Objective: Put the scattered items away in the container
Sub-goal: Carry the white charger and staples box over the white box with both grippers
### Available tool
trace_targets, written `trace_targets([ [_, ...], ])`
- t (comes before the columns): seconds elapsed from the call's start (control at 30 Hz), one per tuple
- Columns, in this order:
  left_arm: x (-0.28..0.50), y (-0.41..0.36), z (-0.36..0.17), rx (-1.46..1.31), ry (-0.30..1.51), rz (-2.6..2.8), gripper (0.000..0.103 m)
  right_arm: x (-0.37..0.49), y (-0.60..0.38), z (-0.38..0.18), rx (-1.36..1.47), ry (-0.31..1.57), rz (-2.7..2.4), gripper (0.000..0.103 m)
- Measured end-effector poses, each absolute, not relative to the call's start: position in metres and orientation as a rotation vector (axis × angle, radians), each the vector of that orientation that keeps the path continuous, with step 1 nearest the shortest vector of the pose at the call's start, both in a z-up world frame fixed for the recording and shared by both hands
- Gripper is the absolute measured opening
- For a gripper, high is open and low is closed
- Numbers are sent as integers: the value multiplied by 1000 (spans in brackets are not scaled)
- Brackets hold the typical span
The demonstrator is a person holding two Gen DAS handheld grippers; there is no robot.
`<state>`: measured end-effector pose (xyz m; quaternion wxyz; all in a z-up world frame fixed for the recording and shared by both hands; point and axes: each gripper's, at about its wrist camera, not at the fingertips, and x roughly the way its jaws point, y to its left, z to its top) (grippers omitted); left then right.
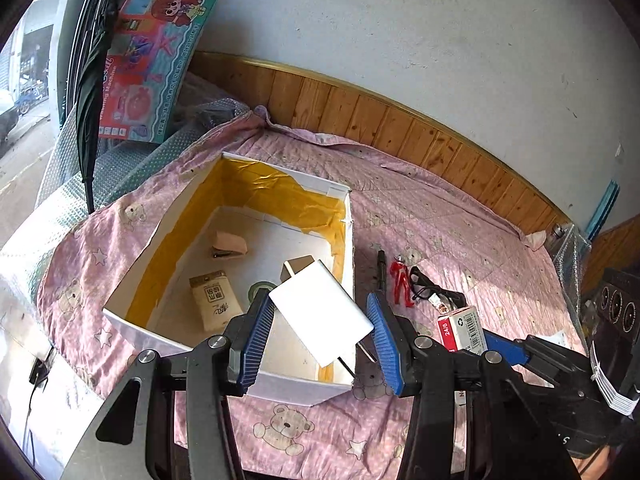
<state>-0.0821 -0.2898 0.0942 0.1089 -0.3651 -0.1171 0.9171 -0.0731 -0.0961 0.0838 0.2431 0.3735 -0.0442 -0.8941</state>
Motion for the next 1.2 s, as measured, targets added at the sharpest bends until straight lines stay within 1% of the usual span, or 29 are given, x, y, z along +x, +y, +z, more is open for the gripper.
trace_targets([
  [0.33,-116,-295,81,-1149,-264,2648,50,-136,-126,111,990,-65,-2368,42],
  [0.6,-138,-283,60,-1234,-248,2578,50,-202,-154,100,1078,-37,-2282,42],
  [0.77,-147,-282,46,-1300,-302,2529,50,-239,-175,79,1162,36,-2225,42],
  [1.03,-155,-289,31,-1378,-448,2459,50,-279,-219,40,1300,259,-2123,42],
  [1.2,-159,-288,23,-1404,-504,2431,50,-294,-229,18,1398,357,-2078,42],
])
